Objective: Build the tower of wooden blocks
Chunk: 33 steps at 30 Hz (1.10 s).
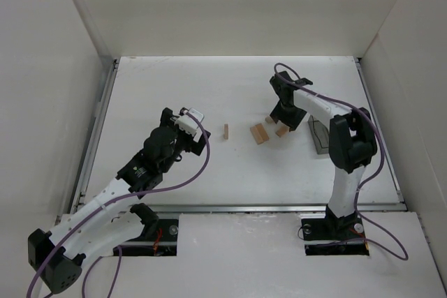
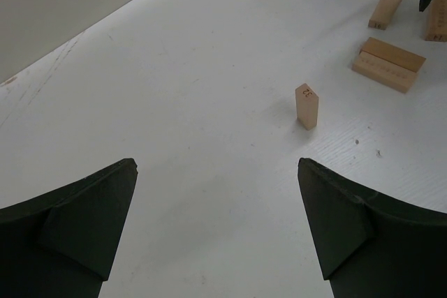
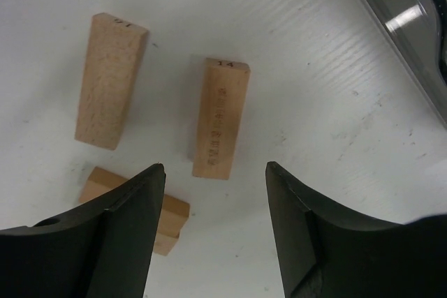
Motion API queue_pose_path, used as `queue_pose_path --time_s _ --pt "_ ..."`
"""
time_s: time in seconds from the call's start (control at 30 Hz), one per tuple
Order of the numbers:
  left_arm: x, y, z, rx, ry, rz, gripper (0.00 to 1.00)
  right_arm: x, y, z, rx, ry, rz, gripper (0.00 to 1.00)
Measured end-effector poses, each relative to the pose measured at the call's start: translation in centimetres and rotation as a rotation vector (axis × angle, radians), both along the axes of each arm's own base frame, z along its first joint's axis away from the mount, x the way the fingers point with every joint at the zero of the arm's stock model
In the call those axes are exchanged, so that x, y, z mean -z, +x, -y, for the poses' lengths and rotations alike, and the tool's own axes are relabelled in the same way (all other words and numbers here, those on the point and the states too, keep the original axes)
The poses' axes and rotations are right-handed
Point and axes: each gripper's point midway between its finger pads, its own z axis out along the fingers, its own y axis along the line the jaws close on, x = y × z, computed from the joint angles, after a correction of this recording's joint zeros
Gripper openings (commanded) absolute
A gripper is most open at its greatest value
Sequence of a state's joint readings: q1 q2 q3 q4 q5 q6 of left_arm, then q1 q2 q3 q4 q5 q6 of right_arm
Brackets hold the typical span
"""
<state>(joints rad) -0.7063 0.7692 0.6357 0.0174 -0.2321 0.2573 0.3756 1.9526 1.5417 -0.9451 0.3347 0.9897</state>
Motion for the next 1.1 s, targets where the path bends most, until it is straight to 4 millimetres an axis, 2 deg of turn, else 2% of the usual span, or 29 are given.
queue_pose_path --time_s 0.17,0.3,0.57,0.67,0.8,0.83,0.87,0.93,1.1 --pt "0.0 0.0 0.0 0.004 0.004 0.001 0.99 1.6 -0.7 0.9 0.013 -0.009 -0.036 0.62" --pt "0.1 0.1 -0.1 0.001 0.006 0.000 0.99 2.3 -0.1 1.2 0.010 -0.003 -0.035 0.60" --pt "0.4 0.4 -0.4 -0.008 0.016 -0.008 0.99 3.6 0.8 0.9 -0.024 0.028 -0.035 0.57" --pt "0.4 0.5 -0.5 -0.013 0.017 -0.010 0.99 4.1 1.0 0.7 -0.037 0.036 -0.043 0.53" --pt "0.5 0.5 -0.5 -0.013 0.020 -0.012 0.99 4.2 1.0 0.7 -0.048 0.035 -0.044 0.36" --pt "0.6 0.5 -0.5 -0.013 0.021 -0.014 0.99 4.2 1.0 0.6 -0.054 0.034 -0.044 0.29" --pt "0.6 0.5 -0.5 -0.013 0.022 -0.015 0.99 4.2 1.0 0.6 -0.057 0.036 -0.043 0.14" --pt "0.7 0.5 -0.5 -0.013 0.023 -0.016 0.99 4.1 1.1 0.5 -0.071 0.039 -0.036 0.00" --pt "0.6 0.4 -0.2 0.004 0.027 -0.019 0.99 3.6 0.8 0.5 -0.153 0.040 -0.021 0.00"
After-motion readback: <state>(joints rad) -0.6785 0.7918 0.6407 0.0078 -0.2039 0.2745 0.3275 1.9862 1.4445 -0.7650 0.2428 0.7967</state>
